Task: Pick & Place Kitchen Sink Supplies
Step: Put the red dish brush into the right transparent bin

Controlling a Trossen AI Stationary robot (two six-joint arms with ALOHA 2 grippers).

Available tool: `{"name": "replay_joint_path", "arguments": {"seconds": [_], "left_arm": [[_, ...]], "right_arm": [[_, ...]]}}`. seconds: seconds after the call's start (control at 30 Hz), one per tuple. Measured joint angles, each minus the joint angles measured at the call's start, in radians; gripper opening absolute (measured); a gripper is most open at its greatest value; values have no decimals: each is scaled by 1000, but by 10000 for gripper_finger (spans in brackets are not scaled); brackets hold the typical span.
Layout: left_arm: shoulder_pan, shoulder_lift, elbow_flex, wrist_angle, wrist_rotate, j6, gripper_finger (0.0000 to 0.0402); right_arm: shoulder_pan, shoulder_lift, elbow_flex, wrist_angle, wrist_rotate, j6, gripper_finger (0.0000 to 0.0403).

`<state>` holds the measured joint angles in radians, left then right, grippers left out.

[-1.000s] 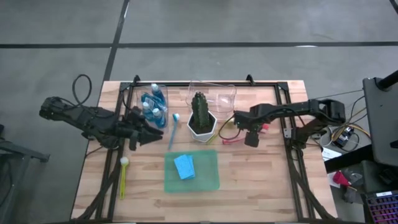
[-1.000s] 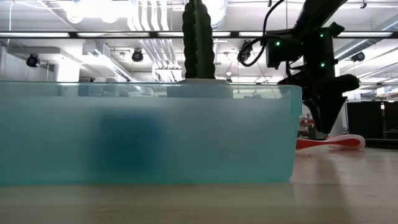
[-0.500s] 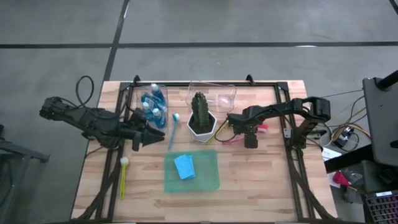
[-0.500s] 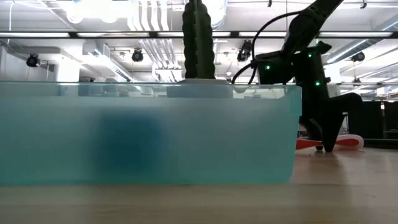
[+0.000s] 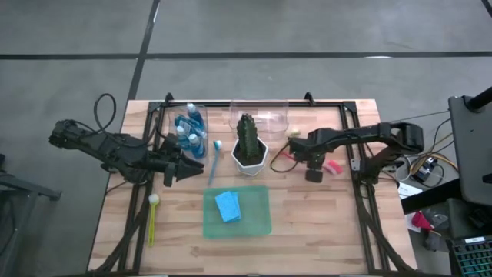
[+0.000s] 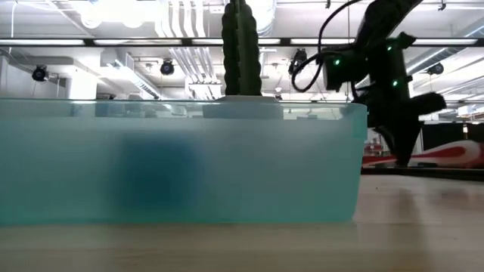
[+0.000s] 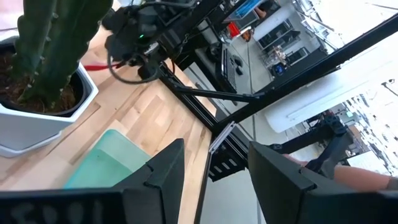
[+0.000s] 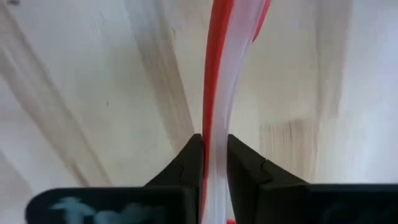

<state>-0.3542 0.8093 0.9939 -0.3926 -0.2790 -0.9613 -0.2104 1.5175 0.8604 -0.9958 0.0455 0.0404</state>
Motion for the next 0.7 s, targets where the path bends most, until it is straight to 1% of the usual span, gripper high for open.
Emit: {"name": "replay_joint_path", "arguments": {"seconds": [0.07, 0.23, 0.33, 0.4, 0.5, 0.6, 0.7], "left_arm": [[0, 0, 0, -1, 0, 6, 167], [0, 0, 0, -1, 1, 7, 167], [0, 0, 0, -1, 9, 7, 167], [0, 0, 0, -1, 16, 7, 167], [0, 0, 0, -5, 18, 8, 167], [0, -1, 0, -8, 17, 9, 167], [1, -1, 0, -8, 16, 9, 167]], "right_arm": [[-1, -43, 0, -37, -12, 37, 38], [1, -143, 1, -81, -99, 134, 49], [-1, -203, 1, -97, -159, 167, 48], [0, -244, 1, -100, -182, 197, 44], [0, -295, 28, -101, -165, 231, 42], [-5, -317, 88, -100, -75, 233, 44], [-40, -308, 166, -92, -16, 226, 46]]}}
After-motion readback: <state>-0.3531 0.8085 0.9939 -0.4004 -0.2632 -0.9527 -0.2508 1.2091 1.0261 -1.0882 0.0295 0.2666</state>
